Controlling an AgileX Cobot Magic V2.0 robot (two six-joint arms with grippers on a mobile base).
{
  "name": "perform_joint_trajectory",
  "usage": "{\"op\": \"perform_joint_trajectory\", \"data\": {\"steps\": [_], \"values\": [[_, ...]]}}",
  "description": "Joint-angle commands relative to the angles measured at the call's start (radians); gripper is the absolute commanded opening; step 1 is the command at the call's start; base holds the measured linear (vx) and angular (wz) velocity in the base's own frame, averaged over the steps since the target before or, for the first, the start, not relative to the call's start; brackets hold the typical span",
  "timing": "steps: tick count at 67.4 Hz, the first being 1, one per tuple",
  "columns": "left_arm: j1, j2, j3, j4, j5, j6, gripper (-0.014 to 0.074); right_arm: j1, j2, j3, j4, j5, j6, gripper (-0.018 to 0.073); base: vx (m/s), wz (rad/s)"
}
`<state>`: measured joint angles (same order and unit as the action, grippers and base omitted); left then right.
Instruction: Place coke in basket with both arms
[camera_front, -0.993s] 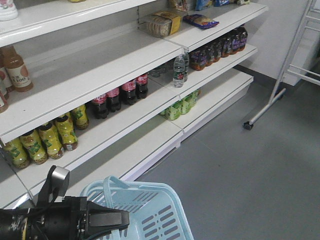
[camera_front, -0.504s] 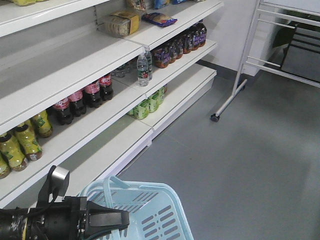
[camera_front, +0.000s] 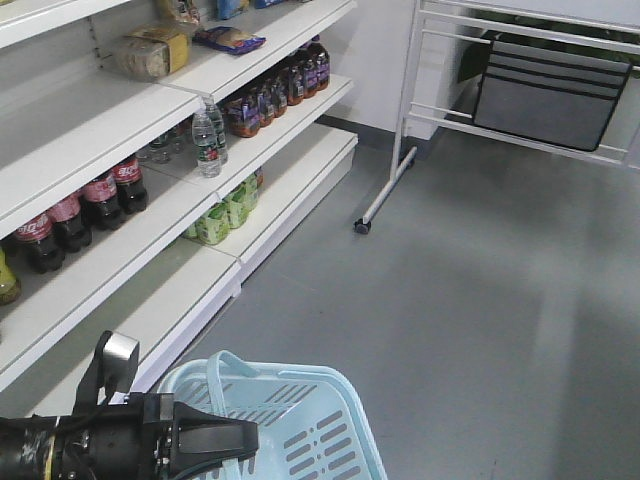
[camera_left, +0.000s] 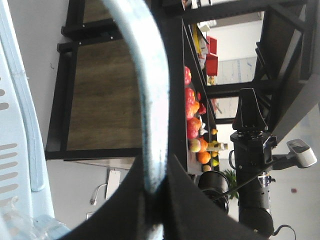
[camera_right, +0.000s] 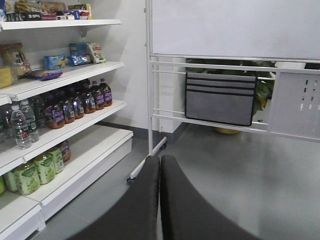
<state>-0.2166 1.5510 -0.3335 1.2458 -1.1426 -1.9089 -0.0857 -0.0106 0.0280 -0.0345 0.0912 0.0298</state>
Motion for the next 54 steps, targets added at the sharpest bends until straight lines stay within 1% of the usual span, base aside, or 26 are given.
{"op": "perform_joint_trajectory", "data": {"steps": [1,54], "values": [[-0.001,-0.034,-0.013,-0.047,-0.232,0.008,-0.0008,-0.002,-0.013,0.007,-0.008,-0.07,-0.005,-0.001,-0.01,-0.29],[-0.001,-0.034,-0.013,-0.047,-0.232,0.008,-0.0008,-0.002,-0.013,0.007,-0.008,-0.07,-0.005,-0.001,0.0,-0.27]]}}
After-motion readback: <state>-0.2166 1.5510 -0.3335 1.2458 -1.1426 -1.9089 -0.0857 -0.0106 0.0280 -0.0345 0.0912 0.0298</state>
